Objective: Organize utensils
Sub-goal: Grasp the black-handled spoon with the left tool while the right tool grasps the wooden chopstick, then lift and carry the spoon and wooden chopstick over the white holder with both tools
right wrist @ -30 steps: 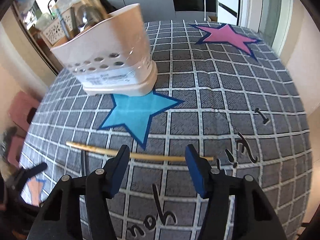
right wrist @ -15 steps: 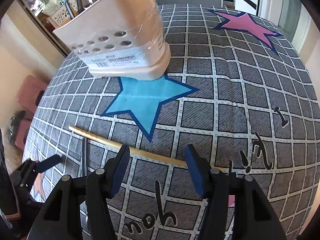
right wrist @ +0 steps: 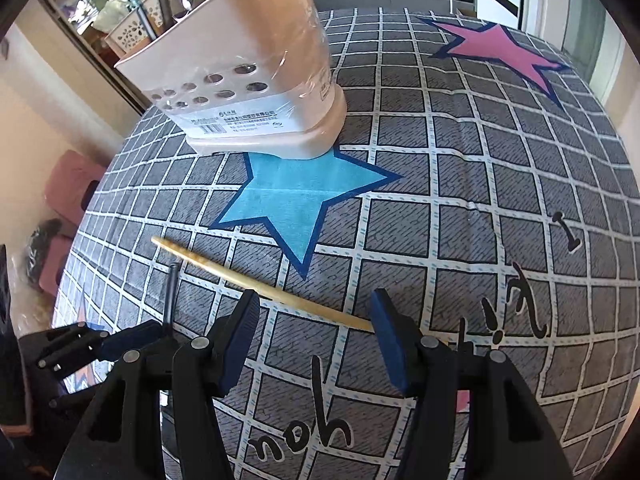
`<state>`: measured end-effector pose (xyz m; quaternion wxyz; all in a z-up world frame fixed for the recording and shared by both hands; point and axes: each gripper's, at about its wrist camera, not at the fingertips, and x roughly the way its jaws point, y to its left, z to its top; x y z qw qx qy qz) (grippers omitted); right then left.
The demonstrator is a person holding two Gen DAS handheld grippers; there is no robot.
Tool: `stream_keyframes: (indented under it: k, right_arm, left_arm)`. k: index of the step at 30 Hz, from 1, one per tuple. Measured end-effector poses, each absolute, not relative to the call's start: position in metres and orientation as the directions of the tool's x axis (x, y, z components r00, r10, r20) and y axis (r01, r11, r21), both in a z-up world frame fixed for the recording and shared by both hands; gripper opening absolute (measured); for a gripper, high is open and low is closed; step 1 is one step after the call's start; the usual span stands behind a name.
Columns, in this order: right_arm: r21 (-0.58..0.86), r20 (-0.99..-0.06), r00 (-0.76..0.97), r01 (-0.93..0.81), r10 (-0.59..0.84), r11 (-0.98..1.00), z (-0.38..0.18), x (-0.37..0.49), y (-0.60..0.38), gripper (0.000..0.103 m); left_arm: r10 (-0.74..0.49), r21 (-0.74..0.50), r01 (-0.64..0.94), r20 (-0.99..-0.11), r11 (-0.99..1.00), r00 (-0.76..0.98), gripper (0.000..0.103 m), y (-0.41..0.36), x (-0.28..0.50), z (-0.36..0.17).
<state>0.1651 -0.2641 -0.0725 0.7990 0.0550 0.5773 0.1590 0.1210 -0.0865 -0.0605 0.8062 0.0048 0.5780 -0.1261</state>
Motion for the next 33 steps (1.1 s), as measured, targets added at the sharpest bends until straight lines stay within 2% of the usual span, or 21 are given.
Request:
stream_keyframes:
  k: [1,2,7,13,15,23,25,26,27,29,33]
  right_arm:
    - [0.260,-0.905,0.285,-0.215,0.315,0.941,-0.070,0.165,-0.260,0.061]
    - [0.250,-0.906,0.285,-0.232,0.312,0.940,-0.069,0.165,-0.256,0.061]
    - [0.120,-0.921,0.292,-0.418,0.258,0.900,-0.059,0.162,-0.218,0.061]
    - [-0.035,-0.949,0.265,-0.630,0.172,0.776,-0.063,0.163,-0.167,0.049]
    - [-0.055,-0.956,0.251,-0.663,0.152,0.746,-0.067,0.167,-0.160,0.046]
    - [-0.119,-0.971,0.221,-0.781,0.094,0.613,-0.077,0.174,-0.129,0.043]
    - [-0.113,-0.974,0.210,-0.777,0.086,0.619,-0.076,0.176,-0.123,0.038]
    - [-0.081,-0.978,0.183,-0.775,0.100,0.627,-0.076,0.175,-0.121,0.021]
    - [-0.069,-0.978,0.178,-0.771,0.111,0.633,-0.076,0.173,-0.117,0.013]
    - [-0.088,-0.972,0.209,-0.752,0.110,0.653,-0.075,0.165,-0.114,0.008]
    - [-0.035,-0.960,0.230,-0.666,0.160,0.745,-0.070,0.158,-0.127,0.008]
  left_arm:
    - [-0.227,-0.164,0.218,-0.925,0.962,0.306,0.034,-0.082,0.119,-0.059]
    - [-0.239,-0.171,0.230,-0.920,0.958,0.310,0.032,-0.076,0.117,-0.060]
    - [-0.276,-0.190,0.270,-0.902,0.944,0.333,0.032,-0.063,0.110,-0.057]
    - [-0.288,-0.200,0.274,-0.897,0.941,0.334,0.032,-0.047,0.101,-0.058]
    - [-0.285,-0.197,0.269,-0.896,0.943,0.341,0.032,-0.046,0.097,-0.056]
    - [-0.233,-0.159,0.211,-0.888,0.965,0.396,0.032,-0.022,0.090,-0.047]
    - [-0.221,-0.159,0.182,-0.889,0.970,0.401,0.032,-0.017,0.092,-0.046]
    - [-0.213,-0.156,0.170,-0.890,0.973,0.404,0.032,-0.014,0.094,-0.046]
    - [-0.203,-0.150,0.160,-0.890,0.976,0.408,0.032,-0.013,0.094,-0.046]
    - [-0.192,-0.141,0.149,-0.889,0.979,0.417,0.032,-0.010,0.095,-0.046]
    - [-0.191,-0.144,0.144,-0.893,0.979,0.408,0.033,-0.009,0.096,-0.047]
